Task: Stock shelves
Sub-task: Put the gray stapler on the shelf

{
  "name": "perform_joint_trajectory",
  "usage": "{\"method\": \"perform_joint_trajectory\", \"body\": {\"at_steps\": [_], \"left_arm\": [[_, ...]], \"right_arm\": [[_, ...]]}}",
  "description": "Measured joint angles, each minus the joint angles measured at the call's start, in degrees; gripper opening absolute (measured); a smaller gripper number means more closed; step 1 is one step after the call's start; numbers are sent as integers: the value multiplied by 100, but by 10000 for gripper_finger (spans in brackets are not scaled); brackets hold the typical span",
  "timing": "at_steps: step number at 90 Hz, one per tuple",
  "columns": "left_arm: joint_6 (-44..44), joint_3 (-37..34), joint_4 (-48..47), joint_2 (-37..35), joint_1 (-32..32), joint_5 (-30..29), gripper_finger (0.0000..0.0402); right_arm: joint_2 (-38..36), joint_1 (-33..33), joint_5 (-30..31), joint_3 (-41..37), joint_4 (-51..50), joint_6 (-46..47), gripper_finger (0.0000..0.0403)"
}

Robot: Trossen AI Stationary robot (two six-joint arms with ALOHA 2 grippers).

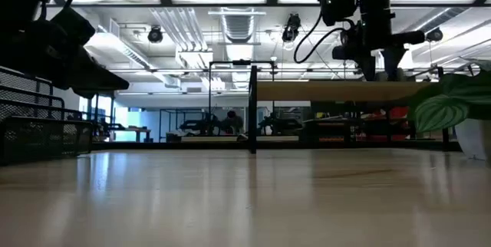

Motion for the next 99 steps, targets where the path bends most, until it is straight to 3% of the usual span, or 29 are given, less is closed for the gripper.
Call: {"method": "perform_joint_trajectory", "body": {"at_steps": [46, 78, 99], "left_arm": [[1, 0, 0, 0, 0, 0, 4], [0, 1, 0, 1, 0, 0, 4], [0, 1, 0, 1, -2, 0, 4]], "right_arm": [[-317, 26, -363, 336, 199, -92, 106], [-1012, 33, -1206, 179, 1722, -214, 107], [-1075, 37, -2423, -535, 3587, -158, 113]]}}
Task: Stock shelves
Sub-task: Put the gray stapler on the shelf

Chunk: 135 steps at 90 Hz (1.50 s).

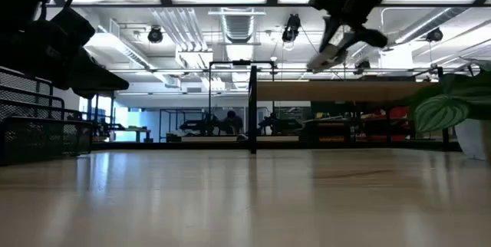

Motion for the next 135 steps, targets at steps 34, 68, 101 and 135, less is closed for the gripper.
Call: {"method": "perform_joint_trajectory", "body": {"at_steps": [34, 68, 101, 135], "left_arm": [[0, -2, 0, 0, 0, 0, 4], [0, -1, 0, 0, 1, 0, 4], [0, -2, 0, 0, 2, 0, 4], [0, -2, 0, -2, 2, 0, 4]], "right_arm": [[88, -1, -1126, -1392, 3495, 541, 103], [306, 170, -1402, -1628, 3922, 987, 112], [304, 956, -560, -1627, 3918, 1661, 117], [299, 2029, 1434, -1627, 4460, 2154, 114]]}}
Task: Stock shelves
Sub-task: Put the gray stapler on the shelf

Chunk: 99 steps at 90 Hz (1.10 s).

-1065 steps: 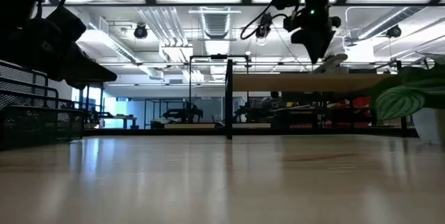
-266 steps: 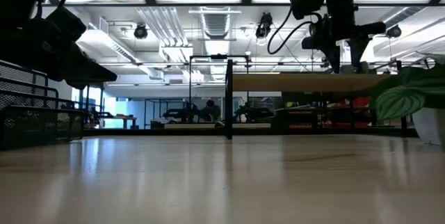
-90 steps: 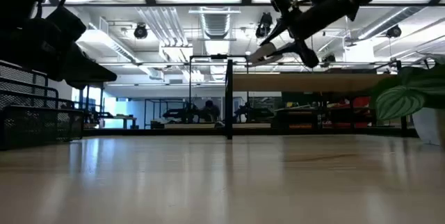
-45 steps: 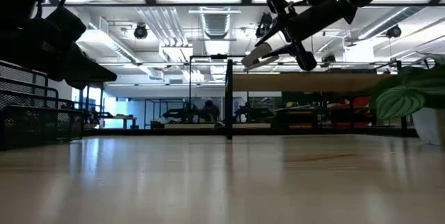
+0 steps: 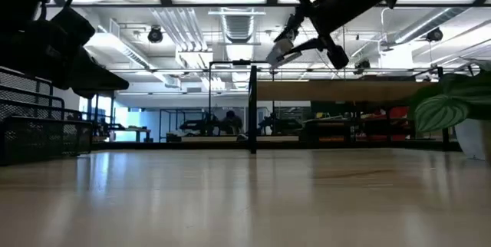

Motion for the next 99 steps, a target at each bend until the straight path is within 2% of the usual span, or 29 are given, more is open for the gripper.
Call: {"method": "perform_joint_trajectory", "body": {"at_steps": [26, 47, 70, 83, 99], "left_arm": [[0, 0, 0, 2, -2, 2, 4], [2, 0, -30, 7, -1, 0, 4], [2, 2, -24, 37, -2, 0, 4], [2, 1, -16, 35, 0, 0, 4], [0, 0, -15, 56, 0, 0, 4]], "right_arm": [[287, 240, 704, -7, 357, 635, 101], [547, 158, 1170, -13, 813, 805, 117], [897, -49, 1132, -24, 1183, 1062, 100], [1003, -192, 949, -22, 1597, 970, 117], [1082, -276, 969, -28, 1560, 1014, 125]]}}
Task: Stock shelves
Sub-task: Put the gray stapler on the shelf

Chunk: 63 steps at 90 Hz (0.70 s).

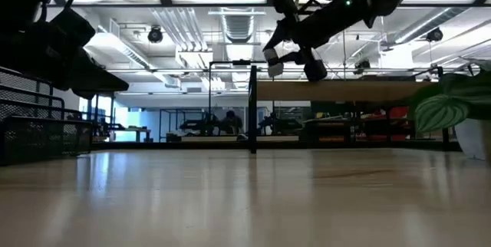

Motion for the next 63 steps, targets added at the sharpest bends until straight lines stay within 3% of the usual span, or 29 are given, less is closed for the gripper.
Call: {"method": "perform_joint_trajectory", "body": {"at_steps": [63], "left_arm": [[0, 0, 24, 4, -2, 0, 4]], "right_arm": [[61, 161, 432, -4, -26, 238, 132]]}}
